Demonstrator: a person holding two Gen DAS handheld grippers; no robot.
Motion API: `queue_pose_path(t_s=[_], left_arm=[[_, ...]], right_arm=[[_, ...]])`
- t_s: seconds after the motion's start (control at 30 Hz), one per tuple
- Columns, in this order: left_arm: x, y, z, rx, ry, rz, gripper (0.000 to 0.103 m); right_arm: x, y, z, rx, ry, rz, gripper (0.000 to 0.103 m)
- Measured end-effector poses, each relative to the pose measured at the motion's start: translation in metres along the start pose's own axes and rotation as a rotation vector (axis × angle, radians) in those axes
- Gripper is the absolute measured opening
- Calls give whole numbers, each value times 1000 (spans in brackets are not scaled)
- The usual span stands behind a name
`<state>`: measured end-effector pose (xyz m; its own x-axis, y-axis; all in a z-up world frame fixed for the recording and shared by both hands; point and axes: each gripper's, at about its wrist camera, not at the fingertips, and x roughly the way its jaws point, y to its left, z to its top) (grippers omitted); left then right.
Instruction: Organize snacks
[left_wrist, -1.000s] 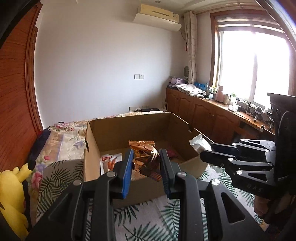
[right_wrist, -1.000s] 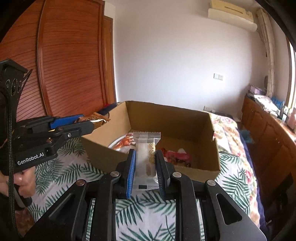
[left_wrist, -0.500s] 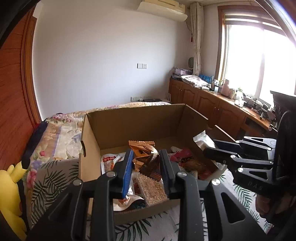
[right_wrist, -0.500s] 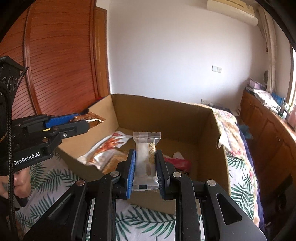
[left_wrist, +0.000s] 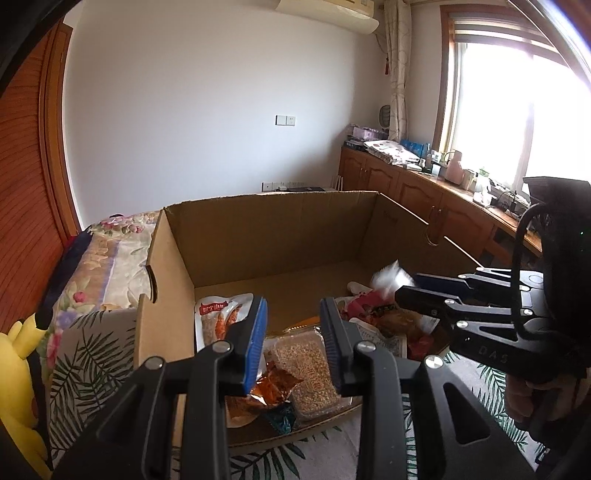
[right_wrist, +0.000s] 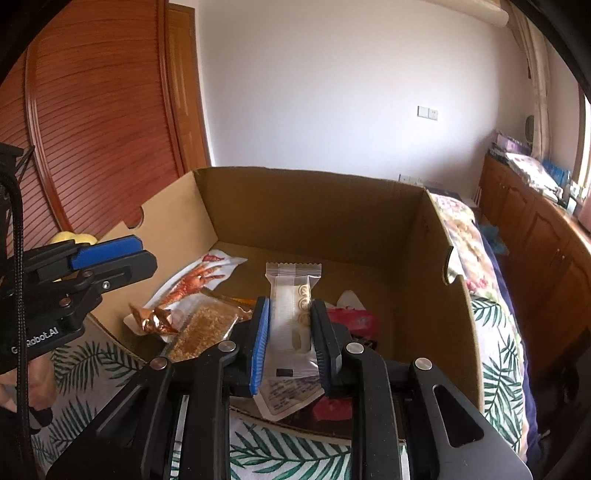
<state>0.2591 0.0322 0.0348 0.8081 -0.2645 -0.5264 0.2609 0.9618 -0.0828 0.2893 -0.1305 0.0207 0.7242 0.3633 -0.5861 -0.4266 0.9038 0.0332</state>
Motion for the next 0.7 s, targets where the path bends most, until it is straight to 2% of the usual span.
queue_pose_path(t_s=[0.13, 0.5, 0.57, 0.63, 0.7], left_arm=[[1, 1, 0, 1, 4, 10, 31], [-21, -9, -2, 23, -14, 39, 33], [-30, -13, -1, 27, -20, 48, 38], [-41, -17, 1, 29, -35, 56, 50], [-53, -21, 3, 32, -55, 62, 53]], right_arm=[[-1, -1, 0, 17, -5, 1, 26], [-31, 5, -9, 26, -47, -2, 26], [-41, 7, -10, 28, -58, -5, 27], [-53, 10, -12, 30, -72, -10, 30], [-66, 12, -13, 35, -89, -16, 35]])
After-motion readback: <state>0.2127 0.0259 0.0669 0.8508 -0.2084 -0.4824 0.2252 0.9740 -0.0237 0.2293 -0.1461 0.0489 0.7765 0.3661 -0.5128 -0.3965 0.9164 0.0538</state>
